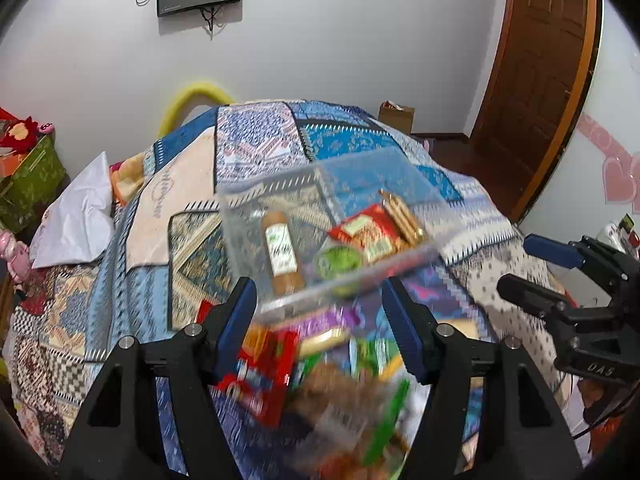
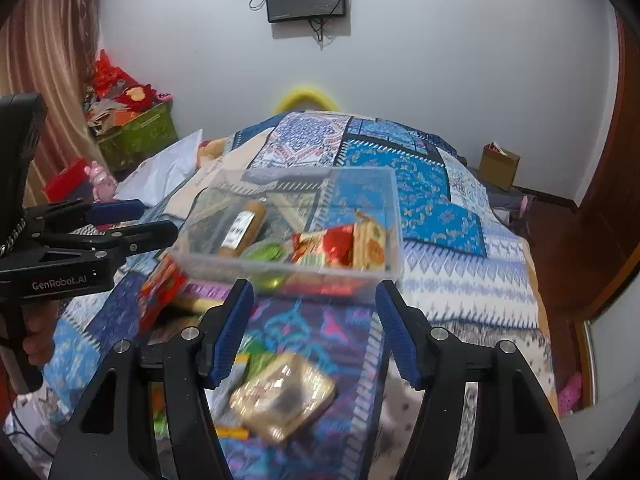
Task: Organize snacks
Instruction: 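Grasp the orange puff bag with the left gripper while the right grasps the snack bag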
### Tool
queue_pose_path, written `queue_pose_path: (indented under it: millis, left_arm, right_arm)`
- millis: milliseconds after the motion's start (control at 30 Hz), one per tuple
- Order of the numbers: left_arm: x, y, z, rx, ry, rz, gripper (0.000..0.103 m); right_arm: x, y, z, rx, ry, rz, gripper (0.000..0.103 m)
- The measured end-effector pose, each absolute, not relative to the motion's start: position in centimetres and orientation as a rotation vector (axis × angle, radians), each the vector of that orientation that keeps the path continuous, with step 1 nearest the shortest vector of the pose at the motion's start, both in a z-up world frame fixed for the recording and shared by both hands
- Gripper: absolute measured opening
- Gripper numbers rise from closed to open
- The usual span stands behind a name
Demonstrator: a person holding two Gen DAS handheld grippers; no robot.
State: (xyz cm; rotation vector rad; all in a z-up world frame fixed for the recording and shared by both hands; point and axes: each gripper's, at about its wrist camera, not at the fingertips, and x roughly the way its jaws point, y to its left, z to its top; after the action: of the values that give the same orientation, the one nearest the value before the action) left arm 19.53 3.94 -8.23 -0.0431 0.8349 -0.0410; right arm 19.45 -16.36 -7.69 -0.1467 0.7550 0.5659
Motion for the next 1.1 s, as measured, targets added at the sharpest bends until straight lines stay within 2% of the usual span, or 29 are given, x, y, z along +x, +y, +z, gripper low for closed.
queue_pose_path:
  millis: [467,867,933,1100]
  left_arm:
    - [9.6,3.0,-12.2,-0.076,0.938,-0.046,0.065]
    - [7.8,1.2,-15.7,-0.121,1.032,-0.053,0.065]
    - [8.1,1.1,-16.1,-0.129,1.043,-0.047,0.065]
    - [9.5,0.5,-16.7,-0.144,1.058,-0.037,0.065]
  right_arm:
    - [10.1,-18.0,-11.5,-0.153,0.858,0.576,0.062]
    - [6.1,-18.8,-16.2,-0.161,0.976,0.603,0.062]
    - [6.3,-19.0,-16.4,-0.154,0.981,0.612,0.045]
    - [6.6,-19.5,-16.3,-0.121,0.973,0.621,0.043]
